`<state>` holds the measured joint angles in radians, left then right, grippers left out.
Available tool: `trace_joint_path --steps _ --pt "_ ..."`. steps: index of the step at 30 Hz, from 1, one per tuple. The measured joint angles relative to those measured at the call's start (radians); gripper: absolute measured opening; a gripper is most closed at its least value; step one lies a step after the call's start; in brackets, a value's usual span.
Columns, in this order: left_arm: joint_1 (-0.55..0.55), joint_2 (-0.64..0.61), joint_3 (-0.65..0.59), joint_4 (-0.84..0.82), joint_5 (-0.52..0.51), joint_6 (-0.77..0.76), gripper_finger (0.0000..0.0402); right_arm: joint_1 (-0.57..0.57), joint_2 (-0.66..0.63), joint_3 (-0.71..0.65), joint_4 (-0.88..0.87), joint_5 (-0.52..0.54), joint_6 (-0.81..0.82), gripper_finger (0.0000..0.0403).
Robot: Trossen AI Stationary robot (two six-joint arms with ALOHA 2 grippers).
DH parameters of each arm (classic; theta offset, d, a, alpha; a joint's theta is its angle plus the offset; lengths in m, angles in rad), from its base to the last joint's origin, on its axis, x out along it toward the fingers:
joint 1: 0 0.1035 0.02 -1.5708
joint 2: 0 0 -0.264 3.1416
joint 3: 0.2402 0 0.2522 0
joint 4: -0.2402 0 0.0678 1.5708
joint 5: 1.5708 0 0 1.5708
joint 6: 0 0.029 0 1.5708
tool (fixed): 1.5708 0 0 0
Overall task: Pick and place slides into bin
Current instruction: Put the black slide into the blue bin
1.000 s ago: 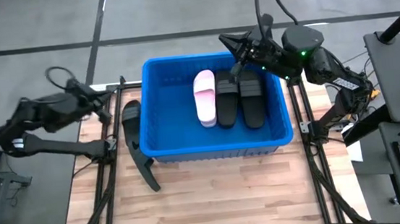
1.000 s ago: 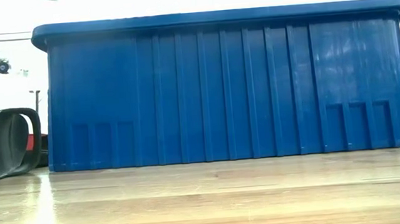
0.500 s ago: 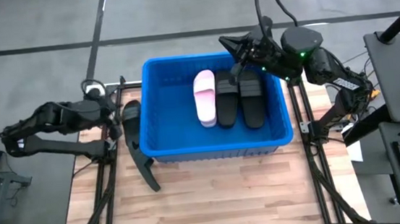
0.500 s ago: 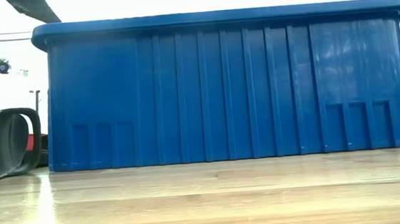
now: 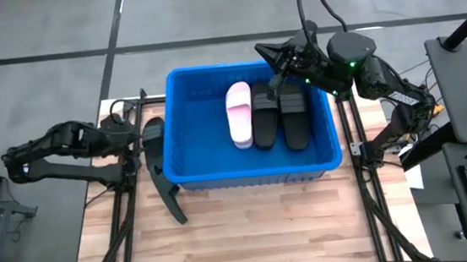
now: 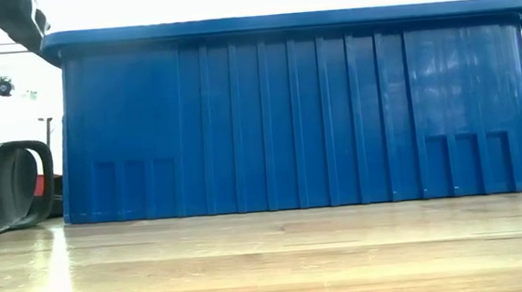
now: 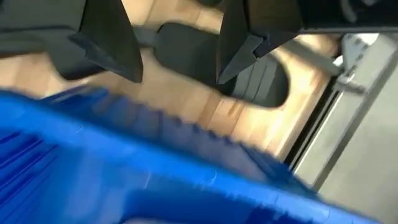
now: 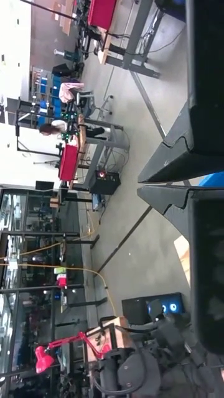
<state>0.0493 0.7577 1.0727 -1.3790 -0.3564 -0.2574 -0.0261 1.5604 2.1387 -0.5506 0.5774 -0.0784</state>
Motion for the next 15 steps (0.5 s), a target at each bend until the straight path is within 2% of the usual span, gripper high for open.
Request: trace_joint_path --steps 4,6,11,15 --pt "0.020 0.060 -0.016 -0.023 -0.101 -0.030 0.0189 0.001 0.000 0.000 0.000 0.000 0.000 0.0009" --pt "0.045 0.086 -0.032 0.002 -0.123 0.012 0.0189 0.001 0.000 0.000 0.000 0.000 0.000 0.0009" --pt "0.145 0.128 -0.094 0.113 -0.118 0.159 0.0189 0.002 0.000 -0.006 0.001 0.000 0.000 0.0009" --pt "0.248 0.100 -0.112 0.104 -0.154 0.195 0.0189 0.003 0.000 -0.010 0.000 -0.001 0.000 0.0009"
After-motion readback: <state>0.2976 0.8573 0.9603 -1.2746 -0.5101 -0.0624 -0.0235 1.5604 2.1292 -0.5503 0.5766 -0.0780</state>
